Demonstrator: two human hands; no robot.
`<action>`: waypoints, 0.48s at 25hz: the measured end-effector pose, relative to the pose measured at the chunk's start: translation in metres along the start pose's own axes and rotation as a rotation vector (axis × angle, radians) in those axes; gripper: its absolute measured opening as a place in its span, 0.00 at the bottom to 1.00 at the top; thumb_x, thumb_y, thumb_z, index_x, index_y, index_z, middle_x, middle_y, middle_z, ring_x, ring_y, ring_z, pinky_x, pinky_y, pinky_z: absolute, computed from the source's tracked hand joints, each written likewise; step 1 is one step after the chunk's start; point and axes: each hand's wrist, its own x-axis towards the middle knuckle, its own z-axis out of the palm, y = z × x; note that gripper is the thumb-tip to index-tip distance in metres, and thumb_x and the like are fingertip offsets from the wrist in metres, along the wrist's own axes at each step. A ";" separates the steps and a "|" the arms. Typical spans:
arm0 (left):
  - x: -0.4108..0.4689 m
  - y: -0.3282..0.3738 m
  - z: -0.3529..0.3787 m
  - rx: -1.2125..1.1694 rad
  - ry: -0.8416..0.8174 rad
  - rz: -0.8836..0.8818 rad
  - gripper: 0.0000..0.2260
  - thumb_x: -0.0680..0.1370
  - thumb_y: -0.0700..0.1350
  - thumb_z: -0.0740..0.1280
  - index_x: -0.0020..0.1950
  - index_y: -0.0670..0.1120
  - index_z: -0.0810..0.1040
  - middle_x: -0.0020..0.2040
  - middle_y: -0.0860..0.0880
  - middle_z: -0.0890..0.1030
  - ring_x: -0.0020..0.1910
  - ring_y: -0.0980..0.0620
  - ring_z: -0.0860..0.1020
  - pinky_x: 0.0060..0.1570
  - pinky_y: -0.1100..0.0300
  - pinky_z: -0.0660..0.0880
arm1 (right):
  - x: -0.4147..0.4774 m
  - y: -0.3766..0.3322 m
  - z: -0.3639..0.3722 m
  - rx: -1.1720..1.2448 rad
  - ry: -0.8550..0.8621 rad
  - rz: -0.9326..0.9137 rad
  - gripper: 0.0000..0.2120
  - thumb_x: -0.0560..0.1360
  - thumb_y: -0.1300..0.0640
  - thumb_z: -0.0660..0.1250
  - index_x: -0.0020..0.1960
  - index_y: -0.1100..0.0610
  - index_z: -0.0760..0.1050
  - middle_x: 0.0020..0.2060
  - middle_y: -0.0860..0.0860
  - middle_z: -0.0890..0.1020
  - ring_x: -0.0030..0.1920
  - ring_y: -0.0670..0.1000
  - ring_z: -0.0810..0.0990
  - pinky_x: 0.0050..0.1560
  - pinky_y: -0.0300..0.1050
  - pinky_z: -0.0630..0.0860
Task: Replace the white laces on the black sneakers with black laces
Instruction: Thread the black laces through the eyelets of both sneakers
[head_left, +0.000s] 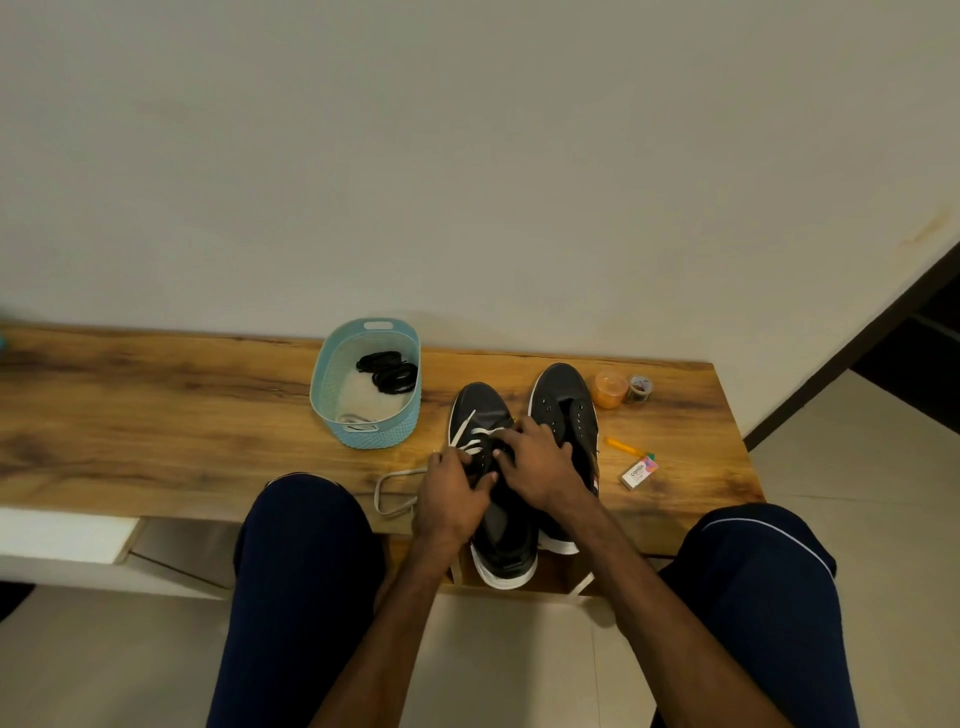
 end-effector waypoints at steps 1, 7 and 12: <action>0.001 0.001 0.000 -0.049 0.021 -0.012 0.14 0.78 0.50 0.69 0.61 0.46 0.76 0.57 0.48 0.79 0.55 0.48 0.79 0.54 0.52 0.77 | 0.001 -0.001 0.001 -0.012 0.007 0.005 0.17 0.82 0.49 0.59 0.70 0.49 0.71 0.67 0.52 0.69 0.69 0.56 0.66 0.68 0.71 0.62; -0.004 0.005 0.002 0.012 0.022 0.073 0.11 0.81 0.46 0.64 0.62 0.46 0.78 0.54 0.47 0.82 0.52 0.49 0.80 0.53 0.52 0.78 | 0.007 0.000 0.004 0.157 -0.044 0.047 0.14 0.80 0.48 0.64 0.64 0.47 0.78 0.62 0.54 0.70 0.66 0.56 0.67 0.69 0.68 0.60; -0.004 0.002 0.004 0.080 0.019 0.059 0.10 0.81 0.45 0.63 0.60 0.45 0.80 0.53 0.47 0.82 0.52 0.49 0.80 0.53 0.52 0.78 | 0.003 0.003 -0.010 1.013 0.105 0.184 0.20 0.79 0.44 0.67 0.42 0.62 0.79 0.43 0.59 0.82 0.47 0.55 0.82 0.56 0.57 0.78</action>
